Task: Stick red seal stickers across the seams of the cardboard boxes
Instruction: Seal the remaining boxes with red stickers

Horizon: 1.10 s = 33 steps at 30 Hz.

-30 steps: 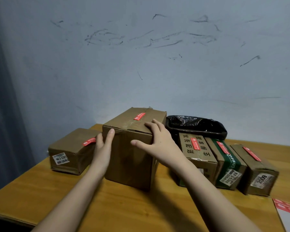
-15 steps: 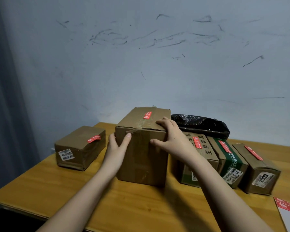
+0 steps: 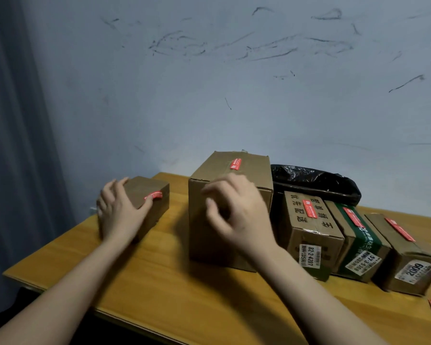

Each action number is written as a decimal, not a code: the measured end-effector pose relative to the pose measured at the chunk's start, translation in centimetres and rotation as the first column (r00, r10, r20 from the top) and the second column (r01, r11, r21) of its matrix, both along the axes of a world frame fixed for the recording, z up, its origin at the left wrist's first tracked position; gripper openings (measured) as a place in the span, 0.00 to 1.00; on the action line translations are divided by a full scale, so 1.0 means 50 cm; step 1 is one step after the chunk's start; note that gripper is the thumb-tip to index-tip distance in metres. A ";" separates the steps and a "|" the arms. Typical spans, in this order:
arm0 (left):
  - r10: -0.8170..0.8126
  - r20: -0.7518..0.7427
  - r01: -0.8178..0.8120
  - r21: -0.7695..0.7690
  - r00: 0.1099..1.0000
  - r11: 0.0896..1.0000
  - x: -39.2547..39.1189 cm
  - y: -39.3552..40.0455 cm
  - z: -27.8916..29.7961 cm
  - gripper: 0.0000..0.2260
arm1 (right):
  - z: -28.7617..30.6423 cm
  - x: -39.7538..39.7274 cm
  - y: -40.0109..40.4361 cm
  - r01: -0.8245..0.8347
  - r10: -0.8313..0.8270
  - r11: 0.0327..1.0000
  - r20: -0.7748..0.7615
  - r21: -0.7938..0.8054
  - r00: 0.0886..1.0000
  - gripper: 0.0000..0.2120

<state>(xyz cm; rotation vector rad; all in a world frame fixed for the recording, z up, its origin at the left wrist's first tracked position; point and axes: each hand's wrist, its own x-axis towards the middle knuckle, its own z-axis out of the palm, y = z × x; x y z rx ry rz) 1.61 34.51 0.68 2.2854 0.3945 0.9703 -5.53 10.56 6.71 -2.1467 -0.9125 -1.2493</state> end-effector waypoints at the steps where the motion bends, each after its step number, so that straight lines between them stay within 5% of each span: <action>1: 0.032 -0.040 -0.031 0.031 0.999 0.999 0.003 0.017 -0.006 0.35 | -0.012 -0.003 0.021 -0.044 0.044 0.998 -0.011 -0.034 0.999 0.09; 7: 0.083 -0.258 -0.086 0.001 0.962 0.996 0.022 0.084 -0.048 0.51 | -0.082 0.011 0.127 -0.114 0.083 0.957 -0.123 -0.268 0.989 0.10; 12: 0.041 -0.280 -0.082 -0.137 0.959 0.987 0.039 0.086 -0.069 0.53 | -0.115 0.043 0.184 -0.066 0.032 0.925 -0.095 -0.375 0.995 0.09; 23: -0.002 -0.175 -0.043 -0.255 0.985 0.966 0.065 0.079 -0.085 0.43 | -0.134 0.091 0.221 -0.064 -0.012 0.914 -0.185 -0.400 0.983 0.10; 28: -0.045 -0.078 0.019 -0.308 0.996 0.951 0.028 0.103 -0.076 0.43 | -0.131 0.091 0.224 -0.090 -0.089 0.914 -0.412 -0.396 0.907 0.24; 33: -0.141 0.009 0.135 -0.355 0.990 0.925 -0.044 0.135 -0.054 0.44 | -0.132 0.092 0.235 -0.125 -0.002 0.978 -0.606 -0.169 0.796 0.35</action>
